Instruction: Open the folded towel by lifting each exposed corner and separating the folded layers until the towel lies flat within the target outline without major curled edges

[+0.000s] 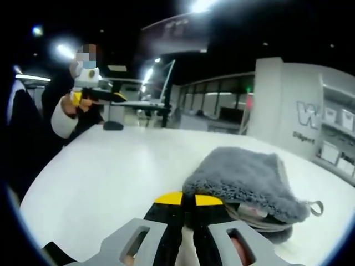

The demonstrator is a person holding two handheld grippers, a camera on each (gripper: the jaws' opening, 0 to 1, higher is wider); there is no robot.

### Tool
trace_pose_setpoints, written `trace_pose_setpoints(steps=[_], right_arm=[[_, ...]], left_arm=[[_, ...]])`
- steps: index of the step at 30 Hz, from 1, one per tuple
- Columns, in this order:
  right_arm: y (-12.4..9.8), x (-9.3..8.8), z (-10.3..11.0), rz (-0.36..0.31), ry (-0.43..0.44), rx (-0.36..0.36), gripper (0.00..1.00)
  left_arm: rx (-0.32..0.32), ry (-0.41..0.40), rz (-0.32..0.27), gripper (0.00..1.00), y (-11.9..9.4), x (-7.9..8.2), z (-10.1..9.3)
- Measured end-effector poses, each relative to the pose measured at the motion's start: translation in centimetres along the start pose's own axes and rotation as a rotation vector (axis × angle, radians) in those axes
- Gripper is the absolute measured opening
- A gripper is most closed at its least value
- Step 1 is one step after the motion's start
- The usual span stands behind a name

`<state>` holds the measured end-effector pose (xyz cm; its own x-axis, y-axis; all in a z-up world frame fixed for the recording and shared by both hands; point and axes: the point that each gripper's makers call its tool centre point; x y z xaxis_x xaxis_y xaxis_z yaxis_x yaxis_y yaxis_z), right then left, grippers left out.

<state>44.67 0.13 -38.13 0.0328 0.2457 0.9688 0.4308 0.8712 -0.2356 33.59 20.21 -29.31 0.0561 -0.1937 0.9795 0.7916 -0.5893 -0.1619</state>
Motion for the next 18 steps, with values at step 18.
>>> trace_pose_setpoints(steps=[18], right_arm=[[0.5,0.4,2.9,-0.009,-0.03,0.109,0.0]], left_arm=[[-0.097,0.018,-0.121,1.0,0.2,2.5,-2.5]])
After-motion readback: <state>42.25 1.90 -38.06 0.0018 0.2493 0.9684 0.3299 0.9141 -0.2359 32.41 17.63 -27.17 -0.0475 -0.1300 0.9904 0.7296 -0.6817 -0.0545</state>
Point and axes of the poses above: the point that each gripper's makers call its tool centre point, and the gripper's own axes: y roughly forward along the fingers, z roughly to its left, x roughly out of its top, and after that the axes turned 5 degrees about y, right-handed
